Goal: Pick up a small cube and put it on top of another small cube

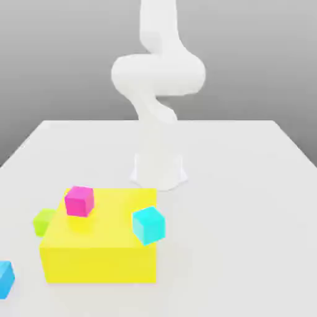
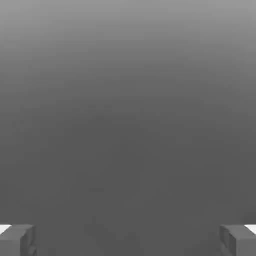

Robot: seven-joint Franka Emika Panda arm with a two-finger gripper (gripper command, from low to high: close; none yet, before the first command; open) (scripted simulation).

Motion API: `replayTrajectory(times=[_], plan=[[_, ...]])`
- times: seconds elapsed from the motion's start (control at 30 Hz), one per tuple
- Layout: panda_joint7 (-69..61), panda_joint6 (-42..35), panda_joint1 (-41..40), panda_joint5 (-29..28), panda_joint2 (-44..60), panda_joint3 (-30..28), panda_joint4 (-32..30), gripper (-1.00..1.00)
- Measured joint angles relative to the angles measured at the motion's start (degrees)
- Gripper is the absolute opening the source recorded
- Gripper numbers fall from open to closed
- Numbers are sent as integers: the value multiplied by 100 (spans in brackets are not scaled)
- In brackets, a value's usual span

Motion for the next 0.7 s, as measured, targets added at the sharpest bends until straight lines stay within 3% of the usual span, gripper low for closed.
replayTrajectory(times=[0.53, 0.7], plan=[[3849, 2237, -2577, -92, 3414, -857, -2088, 0], [4482, 2949, -3120, 307, 4467, -1111, -2558, 0]])
